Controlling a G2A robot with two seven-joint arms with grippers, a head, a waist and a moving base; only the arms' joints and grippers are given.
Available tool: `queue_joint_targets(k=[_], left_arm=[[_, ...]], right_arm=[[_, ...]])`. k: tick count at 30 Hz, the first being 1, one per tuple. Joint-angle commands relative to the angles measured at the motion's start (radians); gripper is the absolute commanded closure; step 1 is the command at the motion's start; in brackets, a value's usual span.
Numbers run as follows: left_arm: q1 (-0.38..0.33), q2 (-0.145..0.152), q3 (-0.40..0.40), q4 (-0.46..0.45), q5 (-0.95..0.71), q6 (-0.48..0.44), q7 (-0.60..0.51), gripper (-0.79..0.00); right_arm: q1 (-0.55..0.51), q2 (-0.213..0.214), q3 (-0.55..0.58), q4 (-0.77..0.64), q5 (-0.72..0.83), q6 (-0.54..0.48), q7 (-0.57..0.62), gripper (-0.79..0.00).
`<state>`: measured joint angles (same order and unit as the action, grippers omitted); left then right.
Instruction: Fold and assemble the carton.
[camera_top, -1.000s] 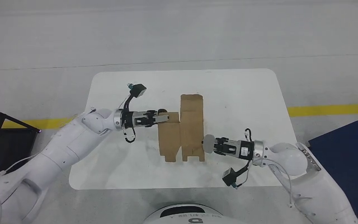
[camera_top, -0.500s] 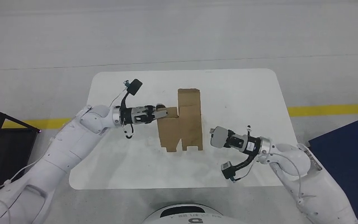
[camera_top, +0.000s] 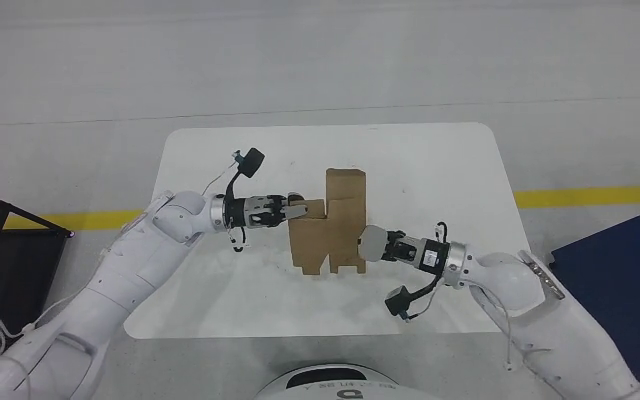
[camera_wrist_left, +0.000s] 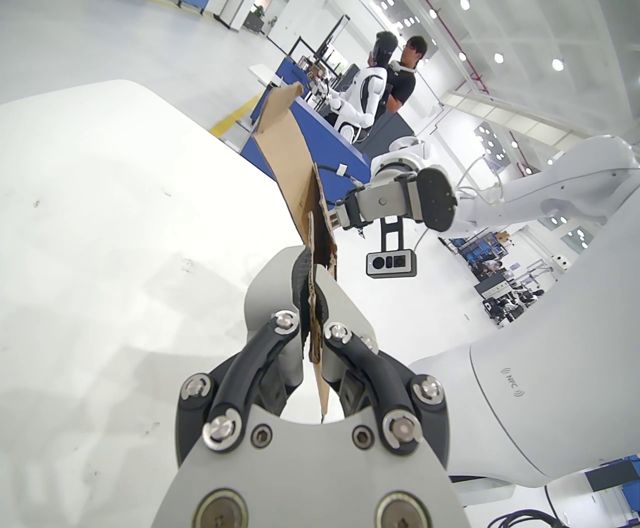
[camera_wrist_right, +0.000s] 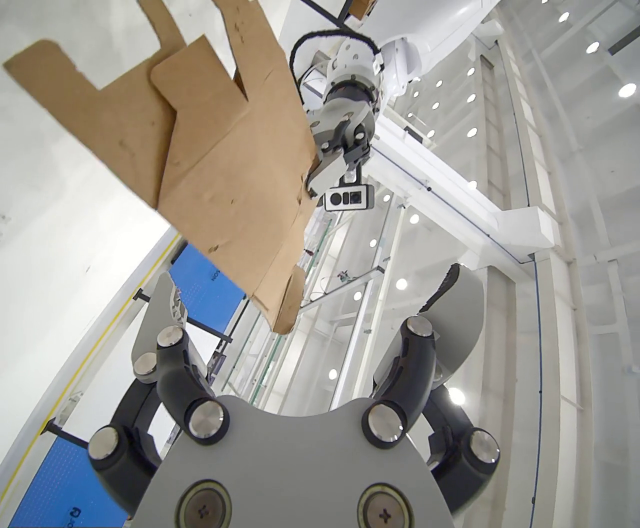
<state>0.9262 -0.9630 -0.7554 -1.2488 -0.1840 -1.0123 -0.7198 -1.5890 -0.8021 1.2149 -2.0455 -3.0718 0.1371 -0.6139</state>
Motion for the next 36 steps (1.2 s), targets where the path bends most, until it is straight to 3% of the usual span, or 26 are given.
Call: queue_joint_targets(k=[1,12,21,30,36], left_arm=[[-0.007,-0.007,0.004,0.012,0.006,0.0,0.003,0.0],[-0.054,-0.049,0.027,0.09,0.045,0.0,0.026,0.0],[-0.066,-0.08,0.057,0.129,0.027,0.0,0.049,0.0],[-0.056,-0.088,0.033,0.13,-0.037,0.0,0.036,0.0],[-0.037,-0.084,-0.007,0.12,-0.092,0.0,-0.001,0.0]], right_arm=[[0.029,0.008,-0.042,-0.002,0.0,0.001,0.01,-0.785],[0.135,0.05,-0.215,-0.017,0.0,0.054,0.091,-0.785],[0.21,0.054,-0.334,0.0,0.0,0.097,0.157,-0.785],[0.317,0.05,-0.46,0.027,0.0,0.093,0.21,-0.785],[0.299,0.072,-0.449,0.027,0.0,0.156,0.296,-0.785]])
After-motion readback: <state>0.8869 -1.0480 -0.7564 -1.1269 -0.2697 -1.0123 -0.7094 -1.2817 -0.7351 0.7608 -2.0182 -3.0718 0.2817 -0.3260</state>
